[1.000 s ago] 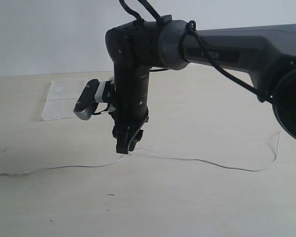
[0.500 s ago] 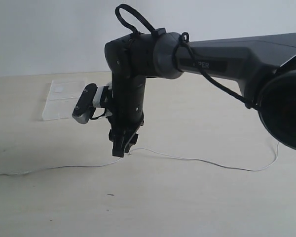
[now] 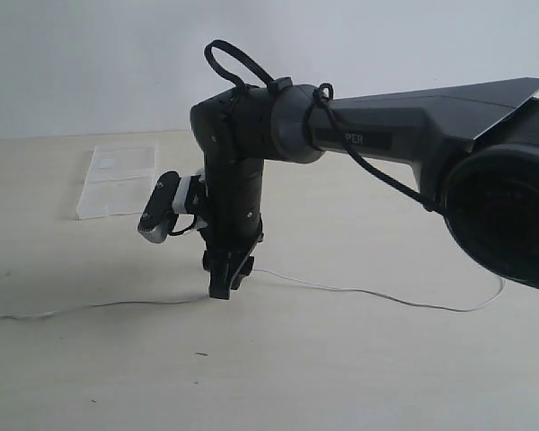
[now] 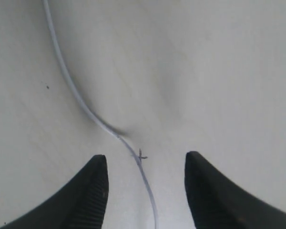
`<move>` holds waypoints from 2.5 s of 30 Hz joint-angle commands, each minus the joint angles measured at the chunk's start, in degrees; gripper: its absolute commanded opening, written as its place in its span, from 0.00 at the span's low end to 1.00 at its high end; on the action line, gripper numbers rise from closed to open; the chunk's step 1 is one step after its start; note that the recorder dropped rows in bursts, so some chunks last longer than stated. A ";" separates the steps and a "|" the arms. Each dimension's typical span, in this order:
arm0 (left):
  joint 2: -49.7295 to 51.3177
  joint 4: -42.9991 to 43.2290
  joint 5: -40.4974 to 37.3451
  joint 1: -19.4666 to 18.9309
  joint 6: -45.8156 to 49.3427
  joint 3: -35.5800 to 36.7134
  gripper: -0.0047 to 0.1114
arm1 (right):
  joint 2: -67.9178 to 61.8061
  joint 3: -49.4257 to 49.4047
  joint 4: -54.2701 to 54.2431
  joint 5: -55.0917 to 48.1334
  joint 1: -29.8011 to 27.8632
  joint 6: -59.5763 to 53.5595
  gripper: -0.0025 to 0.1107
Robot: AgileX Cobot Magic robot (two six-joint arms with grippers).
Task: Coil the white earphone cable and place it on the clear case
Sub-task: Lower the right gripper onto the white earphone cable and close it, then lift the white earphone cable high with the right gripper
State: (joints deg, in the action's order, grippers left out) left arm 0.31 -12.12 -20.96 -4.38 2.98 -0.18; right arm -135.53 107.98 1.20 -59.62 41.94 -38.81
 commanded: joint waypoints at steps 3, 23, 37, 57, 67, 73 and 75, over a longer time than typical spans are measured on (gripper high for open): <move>-0.31 -0.46 0.20 -0.02 0.02 0.18 0.04 | -1.24 0.43 0.40 1.18 0.07 -0.63 0.46; -0.31 -0.46 0.20 -0.02 0.02 0.18 0.04 | -3.73 0.43 -2.66 0.81 0.07 -4.73 0.46; -0.31 -0.46 0.20 -0.02 0.02 0.18 0.04 | -4.74 0.43 -4.28 -1.10 0.07 -6.86 0.41; -0.31 -0.46 0.20 -0.02 0.02 0.18 0.04 | 7.35 0.43 -4.66 -3.45 0.07 -6.07 0.02; -0.31 -0.46 0.20 -0.02 0.02 0.18 0.04 | 21.09 0.43 -23.32 2.76 0.07 -6.19 0.02; -0.31 -0.46 0.20 -0.02 0.02 0.18 0.04 | 38.31 0.43 -24.71 7.73 0.07 -2.36 0.02; -0.31 -0.46 0.20 -0.02 0.02 0.18 0.04 | 43.58 0.43 -24.71 10.13 0.07 -0.77 0.02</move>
State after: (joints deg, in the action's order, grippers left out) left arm 0.31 -12.12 -20.96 -4.38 2.98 -0.18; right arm -96.59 108.28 -23.10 -51.89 42.16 -41.49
